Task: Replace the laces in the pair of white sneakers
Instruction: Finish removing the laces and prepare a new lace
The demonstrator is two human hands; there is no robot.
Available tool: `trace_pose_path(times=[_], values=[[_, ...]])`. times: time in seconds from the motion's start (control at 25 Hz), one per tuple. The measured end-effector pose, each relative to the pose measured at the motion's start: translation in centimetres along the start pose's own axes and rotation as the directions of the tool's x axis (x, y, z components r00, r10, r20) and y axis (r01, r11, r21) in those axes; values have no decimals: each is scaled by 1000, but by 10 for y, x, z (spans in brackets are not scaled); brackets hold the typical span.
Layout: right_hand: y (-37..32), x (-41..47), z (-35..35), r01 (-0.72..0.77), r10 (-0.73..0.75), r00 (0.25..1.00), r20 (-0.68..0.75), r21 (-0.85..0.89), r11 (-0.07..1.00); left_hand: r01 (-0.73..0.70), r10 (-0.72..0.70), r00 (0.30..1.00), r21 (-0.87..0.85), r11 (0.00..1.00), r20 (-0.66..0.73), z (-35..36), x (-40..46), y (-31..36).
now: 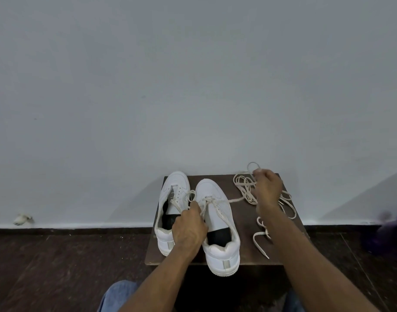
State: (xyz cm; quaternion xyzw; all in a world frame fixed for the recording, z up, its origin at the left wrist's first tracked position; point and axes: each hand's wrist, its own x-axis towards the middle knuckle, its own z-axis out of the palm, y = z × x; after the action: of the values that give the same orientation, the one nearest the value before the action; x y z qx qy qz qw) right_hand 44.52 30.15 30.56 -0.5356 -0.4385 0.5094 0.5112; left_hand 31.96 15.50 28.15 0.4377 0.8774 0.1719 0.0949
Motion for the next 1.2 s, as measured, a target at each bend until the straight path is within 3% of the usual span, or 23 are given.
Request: trace_pose_path(times=[0.08,0.16,0.24,0.32,0.36,0.44,0.56,0.68,0.88,0.96,1.04,1.12,1.2], values=[[-8,9,-9,122,-77,979,187,-245,962,3,-3,1000,-6,1000,-6,0,1,0],[2,3,-6,272,-9,889,458,-511,815,-10,10,1000,11,1000,-6,0,1,1],[17,-17,0,432,35,820,571,-658,617,-22,22,1000,38,999,13,-3,1,4],[24,-46,3,586,-180,782,597,-604,540,-36,33,999,60,998,43,-10,2,7],[28,-64,0,693,-329,707,626,-522,498,-53,49,997,72,996,60,-12,4,8],[40,-100,-13,808,-400,578,711,-427,406,-97,89,994,123,988,67,-19,10,9],[48,-126,-29,833,-194,531,825,-467,296,-142,142,990,126,982,11,-22,28,10],[42,-129,-21,872,12,479,878,-477,114,-169,152,981,146,975,120,-14,48,17],[36,-123,5,812,219,548,807,-576,91,-218,188,975,316,923,121,-9,63,31],[38,-121,8,799,242,558,794,-593,102,-183,168,982,210,961,85,-8,64,27],[40,-120,7,791,227,566,792,-600,118,-30,47,995,-179,983,92,-5,70,18],[42,-121,6,789,210,568,796,-599,135,151,-48,977,-519,841,205,-13,74,10],[43,-122,6,781,212,577,789,-609,141,225,-17,935,-554,801,354,-27,80,4]])
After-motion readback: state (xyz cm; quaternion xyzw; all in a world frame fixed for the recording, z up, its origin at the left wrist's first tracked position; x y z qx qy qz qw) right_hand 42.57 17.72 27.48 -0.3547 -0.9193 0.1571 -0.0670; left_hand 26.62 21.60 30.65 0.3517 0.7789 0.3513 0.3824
